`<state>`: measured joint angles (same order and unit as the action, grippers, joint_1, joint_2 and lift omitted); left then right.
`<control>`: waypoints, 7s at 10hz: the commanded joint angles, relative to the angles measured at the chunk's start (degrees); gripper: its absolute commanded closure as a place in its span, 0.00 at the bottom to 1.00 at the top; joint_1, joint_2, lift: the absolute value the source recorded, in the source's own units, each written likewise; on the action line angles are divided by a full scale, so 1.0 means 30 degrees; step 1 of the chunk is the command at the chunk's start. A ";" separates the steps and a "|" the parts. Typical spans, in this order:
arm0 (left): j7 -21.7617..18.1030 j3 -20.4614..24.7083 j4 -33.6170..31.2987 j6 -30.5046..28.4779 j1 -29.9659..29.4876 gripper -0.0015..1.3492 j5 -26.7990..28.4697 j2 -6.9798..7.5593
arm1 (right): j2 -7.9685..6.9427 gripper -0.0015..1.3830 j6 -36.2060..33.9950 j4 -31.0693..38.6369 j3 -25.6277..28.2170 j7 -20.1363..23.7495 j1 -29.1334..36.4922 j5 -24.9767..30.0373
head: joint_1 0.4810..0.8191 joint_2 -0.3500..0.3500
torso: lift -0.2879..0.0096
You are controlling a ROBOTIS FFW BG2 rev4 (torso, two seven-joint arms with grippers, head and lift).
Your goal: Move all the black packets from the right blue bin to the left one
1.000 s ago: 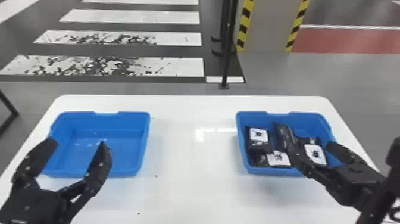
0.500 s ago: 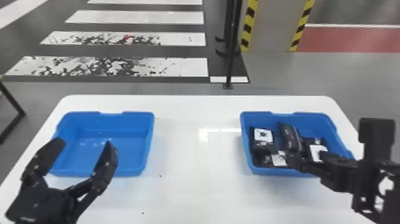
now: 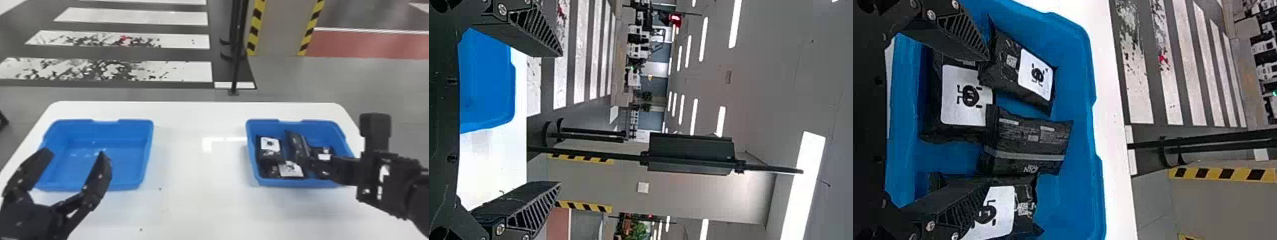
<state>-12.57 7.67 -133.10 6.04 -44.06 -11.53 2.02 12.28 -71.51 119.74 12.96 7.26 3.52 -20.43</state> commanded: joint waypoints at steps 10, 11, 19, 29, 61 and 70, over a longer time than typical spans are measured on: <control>-0.0117 -0.0045 0.0516 0.0520 0.0343 0.09 -0.0043 0.0000 | 0.0360 0.13 -0.1429 -0.5248 -0.0741 -0.0429 -0.3284 -0.1798 | 0.63 0.43 | 0.50; -0.0147 -0.0045 0.0563 0.0520 0.0390 0.09 -0.0043 0.0000 | 0.0360 0.13 -0.1429 -0.5623 -0.0855 -0.0546 -0.3565 -0.1798 | 0.63 0.43 | 0.50; -0.0234 -0.0159 0.1172 0.0989 0.0672 0.09 -0.0081 0.0030 | 0.0565 0.80 -0.2320 -0.7123 -0.2036 -0.1396 -0.4643 -0.2941 | 0.63 0.47 | 0.50; -0.0205 -0.0045 0.1313 0.2255 0.0531 0.09 -0.0843 -0.0146 | 0.0390 0.84 0.1383 0.0752 0.0173 0.0186 0.0748 -0.7816 | 0.63 0.54 | 0.50; 0.1084 0.1098 0.3609 -0.1777 0.5781 0.19 0.3309 0.0381 | 0.1561 0.11 0.4618 -0.3608 -0.4131 0.6280 -0.0846 -1.0558 | 0.63 0.97 | 0.50; 0.0381 0.1098 -0.3000 -0.3886 0.0203 0.19 -0.0766 -0.0351 | -0.0108 0.11 1.0102 -0.1405 -0.3103 -0.3388 0.2013 -0.3055 | 0.63 0.57 | 0.50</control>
<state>-11.41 11.12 -142.10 -6.06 -43.36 -13.77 0.90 12.03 -41.27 117.04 3.67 -2.93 10.19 -30.00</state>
